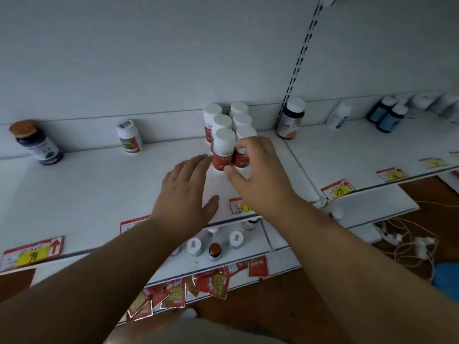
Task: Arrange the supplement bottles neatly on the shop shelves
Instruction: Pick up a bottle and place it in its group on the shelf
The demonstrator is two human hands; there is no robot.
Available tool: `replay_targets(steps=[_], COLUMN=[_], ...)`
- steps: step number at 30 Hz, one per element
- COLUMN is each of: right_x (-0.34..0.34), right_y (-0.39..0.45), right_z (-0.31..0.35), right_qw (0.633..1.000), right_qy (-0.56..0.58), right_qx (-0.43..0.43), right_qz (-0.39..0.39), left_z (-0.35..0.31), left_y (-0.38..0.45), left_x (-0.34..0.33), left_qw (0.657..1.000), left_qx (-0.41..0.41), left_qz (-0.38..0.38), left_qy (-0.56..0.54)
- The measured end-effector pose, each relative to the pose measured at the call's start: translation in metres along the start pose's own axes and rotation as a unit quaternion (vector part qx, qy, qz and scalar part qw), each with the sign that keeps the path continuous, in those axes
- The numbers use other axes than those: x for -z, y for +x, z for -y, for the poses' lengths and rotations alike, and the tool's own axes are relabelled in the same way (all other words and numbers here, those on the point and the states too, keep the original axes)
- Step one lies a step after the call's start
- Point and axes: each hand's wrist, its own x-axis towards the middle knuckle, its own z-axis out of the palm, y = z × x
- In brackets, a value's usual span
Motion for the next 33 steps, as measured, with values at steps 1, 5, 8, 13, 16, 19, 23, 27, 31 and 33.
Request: replay_targets(steps=[1, 5, 8, 13, 16, 19, 23, 27, 31, 33], right_x=[-0.002, -0.001, -0.010, -0.043, -0.053, -0.064, -0.105, -0.164, -0.218, -0.244], right_y=[-0.011, -0.040, -0.047, -0.117, -0.157, -0.168, -0.208, -0.219, -0.225, -0.228], right_z=[0.007, 0.039, 0.071, 0.111, 0.128, 0.150, 0.175, 0.233, 0.260, 0.256], right_qw=[1.000, 0.999, 0.994, 0.986, 0.983, 0.980, 0.990, 0.988, 0.985, 0.983], right_qy=[-0.003, 0.005, 0.034, 0.094, 0.103, 0.091, 0.100, 0.107, 0.099, 0.095], right_qx=[0.003, 0.040, 0.097, 0.106, 0.114, 0.141, 0.055, -0.012, -0.061, -0.089], right_qz=[0.004, -0.009, 0.026, 0.085, 0.105, 0.104, 0.079, 0.110, 0.128, 0.128], left_z=[0.000, 0.001, 0.008, 0.013, 0.022, 0.037, 0.084, 0.160, 0.205, 0.224], left_y=[-0.015, -0.067, -0.107, -0.201, -0.244, -0.266, -0.305, -0.319, -0.337, -0.344], left_x=[0.003, 0.029, 0.050, 0.067, 0.071, 0.079, 0.100, 0.136, 0.133, 0.119], left_qw=[1.000, 0.999, 0.993, 0.981, 0.977, 0.978, 0.981, 0.982, 0.978, 0.975], left_qx=[-0.001, 0.024, 0.107, 0.194, 0.208, 0.205, 0.183, 0.174, 0.191, 0.202], left_qz=[0.012, 0.019, -0.021, 0.011, 0.031, 0.025, 0.072, 0.067, 0.079, 0.078], left_qy=[-0.004, -0.016, -0.037, 0.002, 0.022, 0.010, 0.007, 0.017, -0.026, -0.051])
